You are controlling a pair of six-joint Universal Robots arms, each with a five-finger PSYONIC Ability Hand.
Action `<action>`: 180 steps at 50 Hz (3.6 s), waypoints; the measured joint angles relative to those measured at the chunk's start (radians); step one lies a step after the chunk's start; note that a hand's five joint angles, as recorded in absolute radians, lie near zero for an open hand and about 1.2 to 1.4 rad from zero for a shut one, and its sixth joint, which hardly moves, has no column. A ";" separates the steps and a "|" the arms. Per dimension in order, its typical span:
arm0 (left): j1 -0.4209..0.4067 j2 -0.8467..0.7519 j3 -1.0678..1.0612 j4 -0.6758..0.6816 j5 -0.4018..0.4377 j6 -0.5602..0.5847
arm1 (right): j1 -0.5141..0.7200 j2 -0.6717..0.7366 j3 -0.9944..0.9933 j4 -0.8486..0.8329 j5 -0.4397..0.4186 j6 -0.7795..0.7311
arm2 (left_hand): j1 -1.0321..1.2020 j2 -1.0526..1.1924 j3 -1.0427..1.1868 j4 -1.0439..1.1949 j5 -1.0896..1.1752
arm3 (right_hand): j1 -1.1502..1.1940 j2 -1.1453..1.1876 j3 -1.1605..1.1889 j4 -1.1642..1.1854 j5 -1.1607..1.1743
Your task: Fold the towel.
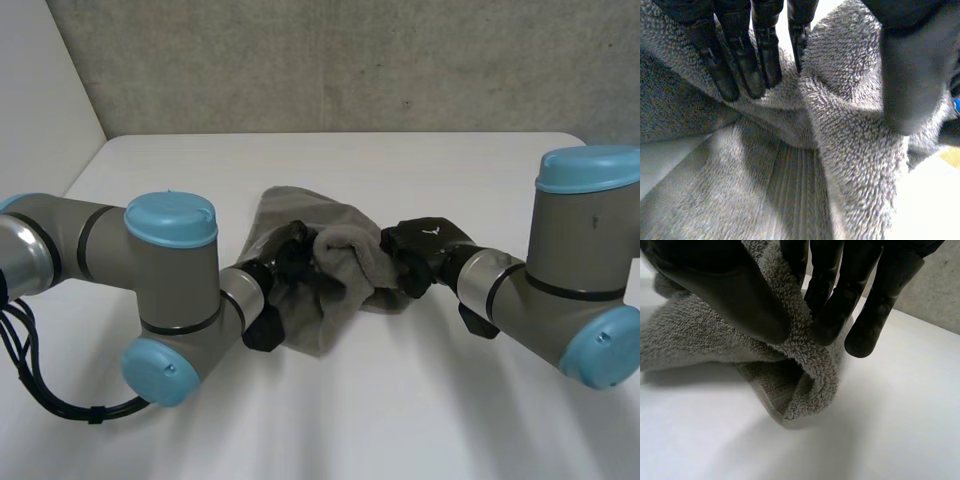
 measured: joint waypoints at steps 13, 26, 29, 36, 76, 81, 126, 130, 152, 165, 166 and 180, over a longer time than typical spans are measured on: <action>-0.024 -0.063 0.001 0.063 0.000 -0.090 | 0.000 -0.101 0.117 -0.005 -0.002 -0.001 | 0.308 0.323 0.322 0.323 0.312 | 0.003 0.000 0.007 0.000 0.000; -0.025 -0.068 0.000 0.080 0.001 -0.109 | -0.001 -0.222 0.153 0.002 -0.043 0.000 | 0.662 0.718 0.731 0.743 0.672 | 0.003 0.000 0.007 0.000 0.000; -0.023 -0.062 -0.001 0.079 0.001 -0.101 | 0.000 -0.233 0.134 0.001 -0.047 -0.008 | 0.667 0.719 0.734 0.755 0.673 | 0.003 0.000 0.007 0.000 0.000; 0.020 -0.027 0.038 0.076 0.001 -0.039 | 0.012 -0.184 -0.016 -0.010 -0.037 -0.116 | 0.667 0.719 0.737 0.757 0.676 | 0.004 0.000 0.007 0.001 0.000; 0.400 0.287 -0.233 0.072 0.357 0.633 | 0.126 -0.083 -0.083 -0.087 0.011 -0.567 | 0.667 0.747 0.756 0.764 0.712 | -0.312 -0.298 -0.323 -0.333 -0.333; 0.429 0.290 -0.411 0.086 0.421 0.743 | 0.115 -0.085 0.025 -0.089 0.042 -0.610 | 0.665 0.703 0.703 0.698 0.701 | -0.944 -0.928 -0.952 -0.965 -0.993; 0.380 0.358 -0.537 0.206 0.408 0.856 | -0.070 0.243 -0.081 -0.262 0.157 -0.217 | -0.190 -0.165 -0.160 -0.171 -0.215 | -0.902 -0.878 -0.905 -0.911 -0.895; 0.385 0.355 -0.546 0.209 0.407 0.857 | -0.073 0.258 -0.098 -0.270 0.157 -0.217 | -0.201 -0.180 -0.174 -0.183 -0.229 | -0.886 -0.867 -0.891 -0.901 -0.882; 0.387 0.347 -0.575 0.225 0.408 0.856 | -0.072 0.322 -0.150 -0.269 0.162 -0.220 | -0.214 -0.199 -0.186 -0.198 -0.245 | -0.791 -0.773 -0.803 -0.813 -0.799; 0.386 0.347 -0.584 0.230 0.408 0.856 | -0.072 0.333 -0.154 -0.286 0.172 -0.229 | -0.214 -0.200 -0.186 -0.198 -0.245 | -0.779 -0.773 -0.793 -0.805 -0.785; 0.386 0.347 -0.584 0.230 0.408 0.856 | -0.072 0.335 -0.153 -0.290 0.173 -0.233 | -0.214 -0.200 -0.186 -0.198 -0.245 | -0.779 -0.773 -0.791 -0.804 -0.785; 0.386 0.345 -0.584 0.229 0.408 0.855 | -0.072 0.350 -0.151 -0.338 0.222 -0.249 | -0.214 -0.200 -0.186 -0.198 -0.245 | -0.778 -0.773 -0.790 -0.801 -0.785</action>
